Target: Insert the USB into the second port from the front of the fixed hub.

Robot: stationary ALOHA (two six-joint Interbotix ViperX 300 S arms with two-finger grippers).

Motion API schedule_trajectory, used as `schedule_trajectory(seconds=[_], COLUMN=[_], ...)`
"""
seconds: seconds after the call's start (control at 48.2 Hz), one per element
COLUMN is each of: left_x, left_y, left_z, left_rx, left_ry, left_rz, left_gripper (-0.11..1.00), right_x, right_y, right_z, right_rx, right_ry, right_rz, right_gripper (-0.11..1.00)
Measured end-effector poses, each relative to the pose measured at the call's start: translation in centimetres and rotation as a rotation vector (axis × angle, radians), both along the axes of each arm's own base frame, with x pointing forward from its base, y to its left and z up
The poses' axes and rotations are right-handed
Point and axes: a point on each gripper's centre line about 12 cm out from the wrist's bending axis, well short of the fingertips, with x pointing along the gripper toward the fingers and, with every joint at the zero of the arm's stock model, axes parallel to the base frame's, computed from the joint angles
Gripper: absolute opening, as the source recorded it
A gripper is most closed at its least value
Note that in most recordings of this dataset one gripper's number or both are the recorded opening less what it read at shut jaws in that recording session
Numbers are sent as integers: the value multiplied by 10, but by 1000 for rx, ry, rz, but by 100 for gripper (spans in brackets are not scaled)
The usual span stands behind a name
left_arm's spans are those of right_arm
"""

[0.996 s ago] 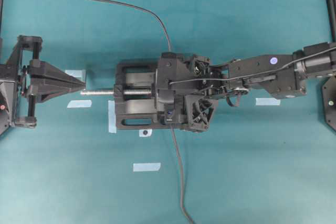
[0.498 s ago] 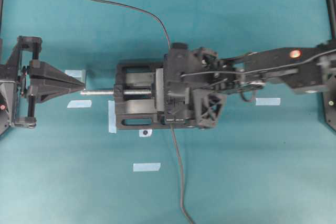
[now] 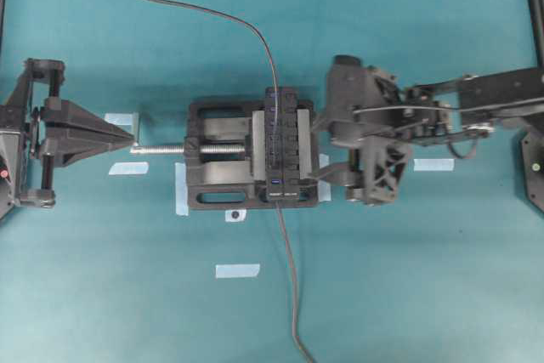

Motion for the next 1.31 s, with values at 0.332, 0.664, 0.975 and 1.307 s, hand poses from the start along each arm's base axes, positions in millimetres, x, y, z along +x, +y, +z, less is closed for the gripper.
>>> schedule_trajectory(seconds=[0.332, 0.664, 0.975, 1.307], left_x=[0, 0, 0, 0], left_y=[0, 0, 0, 0], left_z=[0, 1, 0, 0], left_rx=[-3, -1, -1, -1], left_ry=[-2, -2, 0, 0], left_rz=[1, -1, 0, -1], left_gripper=[0, 0, 0, 0], right_x=[-14, -17, -18, -18], right_y=[0, 0, 0, 0], right_z=[8, 4, 4, 3], right_rx=[-2, -2, -2, -2], right_ry=[-123, -133, -133, -132], right_rz=[-2, -3, -1, -1], right_gripper=[87, 87, 87, 87])
